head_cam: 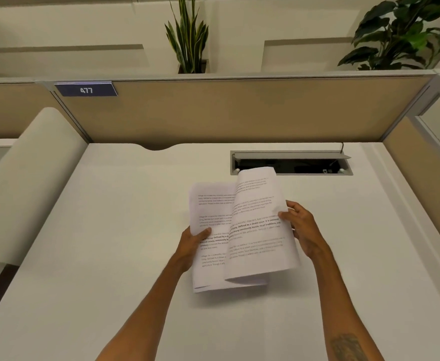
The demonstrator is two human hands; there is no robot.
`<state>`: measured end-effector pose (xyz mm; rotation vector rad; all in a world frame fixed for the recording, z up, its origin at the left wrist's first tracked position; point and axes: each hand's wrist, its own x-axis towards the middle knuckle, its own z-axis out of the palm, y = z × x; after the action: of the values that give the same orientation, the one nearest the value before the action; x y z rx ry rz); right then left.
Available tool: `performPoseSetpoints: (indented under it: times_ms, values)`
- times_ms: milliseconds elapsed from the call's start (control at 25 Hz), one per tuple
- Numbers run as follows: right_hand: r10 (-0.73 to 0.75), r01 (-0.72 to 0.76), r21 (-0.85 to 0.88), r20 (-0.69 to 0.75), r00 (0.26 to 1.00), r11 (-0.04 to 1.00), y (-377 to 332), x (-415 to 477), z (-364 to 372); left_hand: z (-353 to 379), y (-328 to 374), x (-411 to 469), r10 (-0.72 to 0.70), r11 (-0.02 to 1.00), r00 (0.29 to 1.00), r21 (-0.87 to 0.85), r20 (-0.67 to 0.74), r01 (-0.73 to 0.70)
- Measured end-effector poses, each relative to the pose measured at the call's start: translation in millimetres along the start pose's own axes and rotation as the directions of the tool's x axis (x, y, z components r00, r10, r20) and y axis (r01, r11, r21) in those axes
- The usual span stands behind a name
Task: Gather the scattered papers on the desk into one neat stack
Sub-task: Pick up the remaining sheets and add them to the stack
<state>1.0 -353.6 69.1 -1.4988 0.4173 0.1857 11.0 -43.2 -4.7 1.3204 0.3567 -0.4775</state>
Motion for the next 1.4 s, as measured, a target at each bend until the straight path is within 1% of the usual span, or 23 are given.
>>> performPoseSetpoints:
  times_ms: [80,200,240,320,440,560,640,760,800,920,1040,1160,1280,1400]
  values:
    - [0.04,-0.04,-0.014,-0.036,0.999,0.999,17.5,-0.5,2.2,1.0,4.0,-1.9,-0.009,1.0,1.0,-0.016,0.02,0.01]
    - [0.047,-0.051,-0.034,-0.12,0.992,0.998,38.1,-2.5,5.8,-0.2,7.4,-3.7,-0.012,0.999,1.0,-0.032,0.016,0.013]
    - [0.053,-0.06,-0.049,-0.124,0.991,0.997,43.5,-2.2,6.6,-0.5,8.0,-4.7,-0.012,0.999,1.0,-0.033,0.023,0.013]
    - [0.078,-0.082,-0.04,-0.086,0.993,0.996,50.5,-2.2,10.2,0.6,9.4,-6.6,-0.006,1.0,0.999,-0.016,0.042,0.007]
    - [0.084,-0.083,0.028,-0.047,0.995,0.996,58.1,-0.3,20.0,5.0,12.3,-12.0,0.014,1.0,0.999,0.023,0.046,-0.015]
    - [0.13,-0.124,0.176,-0.025,0.991,0.977,62.7,4.1,33.1,13.3,16.1,-15.3,0.039,0.996,0.995,0.08,0.091,-0.047]
    - [0.147,-0.13,0.215,-0.064,0.987,0.968,62.3,8.8,40.9,19.6,20.3,-15.7,0.045,0.994,0.995,0.095,0.084,-0.052]
    - [0.058,-0.036,0.143,-0.152,0.987,0.989,53.8,10.4,50.8,26.2,27.9,-13.4,0.012,0.999,0.999,0.046,0.051,-0.014]
    - [0.014,0.005,0.12,-0.153,0.988,0.993,48.8,8.8,53.8,28.6,31.9,-13.1,0.042,0.998,0.997,0.046,0.072,-0.046]
    - [-0.091,0.109,0.126,-0.141,0.986,0.986,29.5,3.6,57.1,31.8,47.1,-12.5,0.198,0.968,0.977,0.142,0.078,-0.207]
    - [-0.199,0.212,0.129,-0.107,0.974,0.969,6.0,-3.0,52.2,32.5,65.7,-14.6,0.268,0.945,0.956,0.159,0.123,-0.285]
    - [-0.274,0.279,0.113,-0.055,0.96,0.954,-8.1,-13.3,47.1,33.2,74.1,-17.7,0.327,0.926,0.938,0.16,0.113,-0.342]
    - [-0.276,0.279,0.068,-0.048,0.96,0.958,1.0,-17.5,44.1,33.1,69.0,-19.7,0.343,0.916,0.93,0.174,0.128,-0.362]
    - [-0.177,0.177,0.032,0.006,0.984,0.984,14.2,-17.7,41.3,34.3,59.8,-20.5,0.302,0.909,0.936,0.24,0.179,-0.34]
